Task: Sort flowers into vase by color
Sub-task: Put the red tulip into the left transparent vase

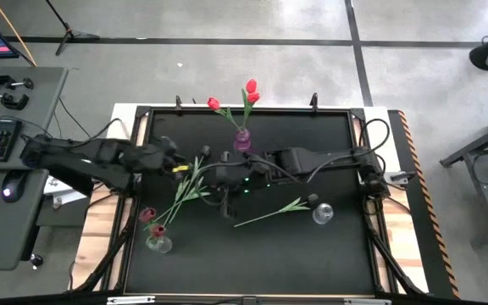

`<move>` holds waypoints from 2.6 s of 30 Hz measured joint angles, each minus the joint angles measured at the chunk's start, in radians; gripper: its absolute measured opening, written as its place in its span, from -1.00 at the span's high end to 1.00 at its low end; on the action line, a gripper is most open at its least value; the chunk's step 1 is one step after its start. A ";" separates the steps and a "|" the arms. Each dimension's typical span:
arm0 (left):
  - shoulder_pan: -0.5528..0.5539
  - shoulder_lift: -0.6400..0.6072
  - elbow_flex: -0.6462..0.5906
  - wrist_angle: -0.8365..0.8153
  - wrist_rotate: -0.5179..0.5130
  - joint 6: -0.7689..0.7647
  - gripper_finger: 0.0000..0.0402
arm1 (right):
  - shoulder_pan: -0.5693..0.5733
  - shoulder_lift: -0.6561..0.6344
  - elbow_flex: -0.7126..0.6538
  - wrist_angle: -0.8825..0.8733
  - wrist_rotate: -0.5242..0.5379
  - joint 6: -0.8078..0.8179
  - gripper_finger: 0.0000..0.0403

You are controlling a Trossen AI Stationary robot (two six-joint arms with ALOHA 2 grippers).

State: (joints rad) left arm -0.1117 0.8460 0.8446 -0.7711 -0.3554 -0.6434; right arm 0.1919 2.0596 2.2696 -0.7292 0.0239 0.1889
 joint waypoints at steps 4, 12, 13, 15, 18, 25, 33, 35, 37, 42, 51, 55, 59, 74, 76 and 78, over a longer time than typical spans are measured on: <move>0.073 0.161 0.030 -0.038 0.179 0.068 0.02 | 0.012 -0.040 0.000 -0.021 0.008 0.039 -0.34; 0.143 0.446 0.033 -0.057 0.264 0.141 0.02 | 0.065 -0.108 0.000 -0.061 0.094 0.102 -0.34; 0.146 0.472 0.034 -0.061 0.264 0.142 0.02 | 0.073 -0.109 0.000 -0.060 0.108 0.103 -0.34; 0.146 0.516 0.034 -0.082 0.265 0.156 0.02 | 0.091 -0.110 0.000 -0.064 0.136 0.102 -0.34; 0.145 0.575 0.034 -0.107 0.265 0.195 0.02 | 0.109 -0.110 0.000 -0.080 0.164 0.105 -0.34; 0.144 0.678 0.015 -0.109 0.303 0.254 0.02 | 0.128 -0.110 0.000 -0.105 0.229 0.128 -0.34; 0.137 0.713 0.005 -0.086 0.329 0.282 0.02 | 0.130 -0.110 0.000 -0.109 0.236 0.127 -0.34; 0.128 0.716 0.005 -0.082 0.327 0.282 0.02 | 0.130 -0.110 0.000 -0.110 0.236 0.127 -0.34; 0.109 0.716 0.002 -0.058 0.326 0.293 0.02 | 0.128 -0.110 0.000 -0.113 0.236 0.126 -0.34; 0.066 0.716 -0.004 -0.035 0.326 0.297 0.02 | 0.122 -0.110 0.000 -0.117 0.236 0.125 -0.34; 0.050 0.716 -0.004 -0.022 0.295 0.278 0.02 | 0.113 -0.109 0.000 -0.126 0.236 0.120 -0.34; 0.050 0.720 -0.004 -0.030 0.294 0.278 0.02 | 0.114 -0.109 0.000 -0.128 0.237 0.121 -0.34; 0.050 0.762 -0.004 -0.041 0.294 0.278 0.02 | 0.114 -0.109 0.000 -0.127 0.237 0.121 -0.34; 0.051 0.758 -0.007 -0.025 0.279 0.332 0.51 | 0.114 -0.109 0.000 -0.128 0.246 0.117 -0.34; 0.054 0.720 -0.007 -0.026 0.250 0.331 0.78 | 0.114 -0.109 0.000 -0.128 0.262 0.115 -0.34; 0.053 0.668 -0.007 -0.029 0.230 0.324 0.94 | 0.114 -0.109 0.000 -0.128 0.264 0.100 -0.34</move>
State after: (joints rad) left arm -0.0586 1.5143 0.8378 -0.7998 -0.1258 -0.3189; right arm 0.3054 1.9503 2.2692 -0.8570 0.2882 0.2887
